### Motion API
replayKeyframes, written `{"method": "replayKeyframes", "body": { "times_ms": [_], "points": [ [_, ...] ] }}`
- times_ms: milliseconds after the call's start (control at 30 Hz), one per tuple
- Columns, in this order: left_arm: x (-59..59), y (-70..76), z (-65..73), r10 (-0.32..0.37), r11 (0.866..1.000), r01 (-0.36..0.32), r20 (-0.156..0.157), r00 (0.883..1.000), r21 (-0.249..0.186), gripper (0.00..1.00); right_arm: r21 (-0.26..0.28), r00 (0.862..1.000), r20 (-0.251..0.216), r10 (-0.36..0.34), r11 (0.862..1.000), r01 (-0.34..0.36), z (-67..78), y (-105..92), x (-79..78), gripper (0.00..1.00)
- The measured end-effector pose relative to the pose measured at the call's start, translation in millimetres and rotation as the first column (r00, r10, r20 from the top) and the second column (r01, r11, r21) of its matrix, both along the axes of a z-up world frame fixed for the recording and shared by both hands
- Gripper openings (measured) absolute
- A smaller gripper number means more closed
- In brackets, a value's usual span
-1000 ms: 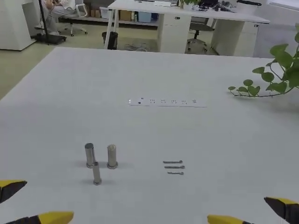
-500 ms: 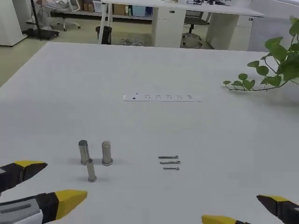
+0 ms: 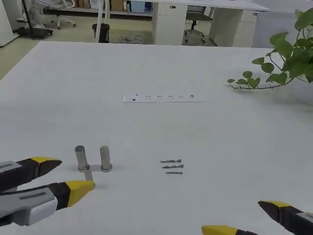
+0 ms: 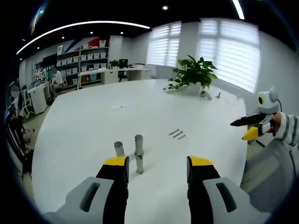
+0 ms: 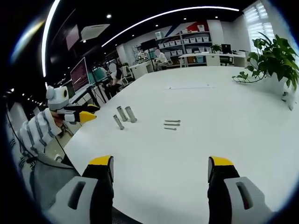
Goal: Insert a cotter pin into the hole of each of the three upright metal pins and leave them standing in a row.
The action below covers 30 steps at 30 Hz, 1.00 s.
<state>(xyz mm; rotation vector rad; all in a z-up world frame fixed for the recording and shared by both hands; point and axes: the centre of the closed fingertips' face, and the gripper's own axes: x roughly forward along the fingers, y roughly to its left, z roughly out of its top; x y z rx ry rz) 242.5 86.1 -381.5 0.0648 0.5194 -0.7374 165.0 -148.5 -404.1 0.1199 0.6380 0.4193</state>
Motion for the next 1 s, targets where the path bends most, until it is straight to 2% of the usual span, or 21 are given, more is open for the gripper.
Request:
{"method": "replayKeyframes", "body": {
  "times_ms": [233, 300, 367, 500, 600, 800, 867, 1000],
  "points": [
    [12.6, -5.6, -3.5, -0.005, 1.0, 0.005, 0.01, 1.0, 0.005, 0.44, 0.0, 1.0, 0.002, 0.007, 1.0, -0.007, 1.1, 2.3, -1.0, 0.81],
    [14.9, -8.4, -7.0, -0.012, 1.0, 0.012, -0.01, 1.0, -0.007, 0.44, 0.001, 1.0, 0.001, 0.01, 1.0, -0.01, 1.5, 3.2, -1.2, 0.81],
    [17.7, -9.3, -9.9, -0.021, 1.0, 0.021, -0.009, 1.0, 0.013, 0.44, -0.001, 1.0, 0.001, 0.011, 1.0, -0.011, 1.8, 3.2, -1.1, 0.81],
    [23.7, -13.5, -16.7, -0.03, 0.999, 0.031, -0.026, 0.999, 0.016, 0.4, 0.015, 1.0, 0.007, 0.005, 1.0, -0.005, 3.4, 4.1, 0.0, 0.82],
    [29.9, -11.5, -24.9, -0.018, 0.999, 0.019, -0.031, 0.999, 0.042, 0.38, 0.019, 1.0, 0.007, 0.004, 1.0, -0.004, 3.5, 4.4, 0.4, 0.82],
    [37.3, -10.4, -38.7, -0.002, 0.998, 0.005, -0.05, 0.999, 0.062, 0.34, 0.02, 1.0, 0.003, 0.005, 1.0, -0.005, 2.4, 4.1, -0.3, 0.81],
    [37.7, -10.8, -43.0, 0.001, 0.999, 0.003, -0.073, 0.997, 0.051, 0.34, 0.022, 1.0, 0.003, 0.004, 1.0, -0.004, 2.5, 3.9, -0.2, 0.81],
    [42.6, -8.5, -44.6, 0.025, 0.999, -0.023, -0.074, 0.997, 0.035, 0.3, 0.018, 1.0, 0.004, 0.0, 1.0, 0.0, 2.6, 3.0, 0.0, 0.81]
  ]
}}
